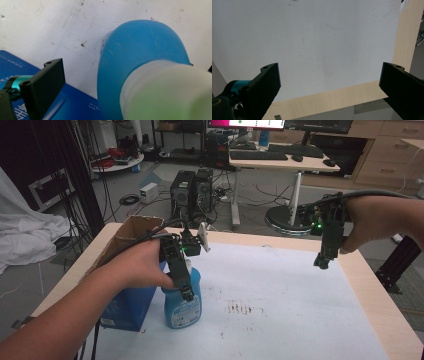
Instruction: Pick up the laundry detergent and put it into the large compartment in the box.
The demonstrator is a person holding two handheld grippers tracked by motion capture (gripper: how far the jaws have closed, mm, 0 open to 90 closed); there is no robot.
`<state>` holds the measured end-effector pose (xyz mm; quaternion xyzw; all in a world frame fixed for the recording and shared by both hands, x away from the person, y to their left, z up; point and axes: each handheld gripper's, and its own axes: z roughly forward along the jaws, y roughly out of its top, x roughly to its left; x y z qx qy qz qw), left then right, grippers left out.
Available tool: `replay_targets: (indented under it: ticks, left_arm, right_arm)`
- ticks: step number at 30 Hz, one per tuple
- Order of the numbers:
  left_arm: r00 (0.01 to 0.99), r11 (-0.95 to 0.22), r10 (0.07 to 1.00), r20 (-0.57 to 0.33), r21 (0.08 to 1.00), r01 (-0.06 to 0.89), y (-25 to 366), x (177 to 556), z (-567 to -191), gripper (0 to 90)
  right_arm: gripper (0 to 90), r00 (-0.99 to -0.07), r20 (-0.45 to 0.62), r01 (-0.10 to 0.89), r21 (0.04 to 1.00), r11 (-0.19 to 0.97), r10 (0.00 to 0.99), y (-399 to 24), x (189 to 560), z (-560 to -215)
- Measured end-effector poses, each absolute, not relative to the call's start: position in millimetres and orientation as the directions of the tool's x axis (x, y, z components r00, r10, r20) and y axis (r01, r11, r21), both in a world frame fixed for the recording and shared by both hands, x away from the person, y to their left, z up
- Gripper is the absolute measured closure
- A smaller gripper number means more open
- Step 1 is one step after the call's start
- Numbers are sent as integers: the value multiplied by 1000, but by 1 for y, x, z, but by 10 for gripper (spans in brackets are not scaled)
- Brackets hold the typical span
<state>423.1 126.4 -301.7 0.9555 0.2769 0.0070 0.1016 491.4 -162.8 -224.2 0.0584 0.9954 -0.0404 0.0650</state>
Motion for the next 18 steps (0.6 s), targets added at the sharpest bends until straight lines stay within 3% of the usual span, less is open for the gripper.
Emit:
replay_targets:
  ticks: [4, 18]
  left_arm:
    - [842, -821, 538, -30, 209, 532, 128, 423, -302, 21]
    - [854, -833, 519, -30, 207, 513, 125, 420, -301, 170]
  right_arm:
    - [26, -985, -134, 121, -79, 990, 110, -163, 492, -225]
    - [26, -985, -136, 119, -81, 990, 107, -161, 492, -226]
